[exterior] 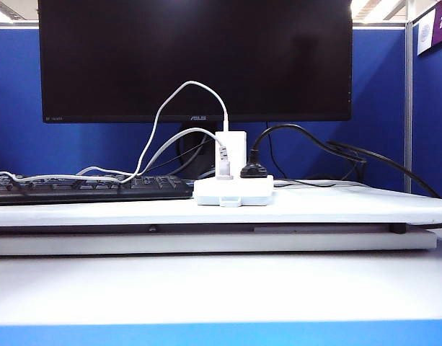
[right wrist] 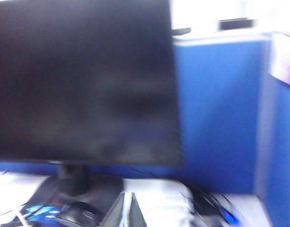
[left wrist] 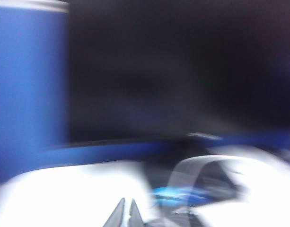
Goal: Unplug the white charger from the socket, then place it next to the socket.
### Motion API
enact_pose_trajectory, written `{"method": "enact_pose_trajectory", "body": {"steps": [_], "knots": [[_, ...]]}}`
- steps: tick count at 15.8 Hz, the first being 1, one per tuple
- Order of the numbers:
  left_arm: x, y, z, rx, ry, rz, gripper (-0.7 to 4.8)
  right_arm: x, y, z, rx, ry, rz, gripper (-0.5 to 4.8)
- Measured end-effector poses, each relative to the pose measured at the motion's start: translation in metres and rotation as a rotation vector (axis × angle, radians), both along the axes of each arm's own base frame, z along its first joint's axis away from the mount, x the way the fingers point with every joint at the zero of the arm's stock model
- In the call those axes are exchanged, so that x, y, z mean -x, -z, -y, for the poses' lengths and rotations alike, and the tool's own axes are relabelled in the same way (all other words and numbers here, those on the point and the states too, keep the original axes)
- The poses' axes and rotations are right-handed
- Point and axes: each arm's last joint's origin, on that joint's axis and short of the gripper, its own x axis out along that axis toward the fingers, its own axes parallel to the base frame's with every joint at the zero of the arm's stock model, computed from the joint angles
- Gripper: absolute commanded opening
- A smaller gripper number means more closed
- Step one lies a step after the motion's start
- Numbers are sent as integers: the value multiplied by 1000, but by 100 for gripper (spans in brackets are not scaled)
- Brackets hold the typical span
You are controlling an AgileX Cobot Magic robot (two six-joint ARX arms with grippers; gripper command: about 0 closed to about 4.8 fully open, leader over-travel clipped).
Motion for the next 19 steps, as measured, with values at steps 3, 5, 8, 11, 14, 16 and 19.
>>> {"method": "enact_pose_trajectory", "body": {"steps": [3,5,8,11,14,16,19], "knots": [[-56,-29,10,-10,272,-103,-5,-61,-36,-11,55,-210,-56,-1],[-85,-27,14,0,350,-192,-5,-102,-46,-18,66,-339,-116,-2],[-108,-12,44,-59,485,-246,-5,-157,-37,-40,86,-498,-194,-2],[-118,11,86,-135,601,-304,-5,-190,-2,-74,182,-639,-272,-1],[-125,27,102,-155,631,-361,-5,-204,38,-94,333,-708,-404,-1],[-125,29,102,-155,629,-378,-5,-213,63,-105,446,-739,-438,-1],[-124,30,101,-155,629,-394,-5,-224,78,-108,514,-752,-425,99]]}}
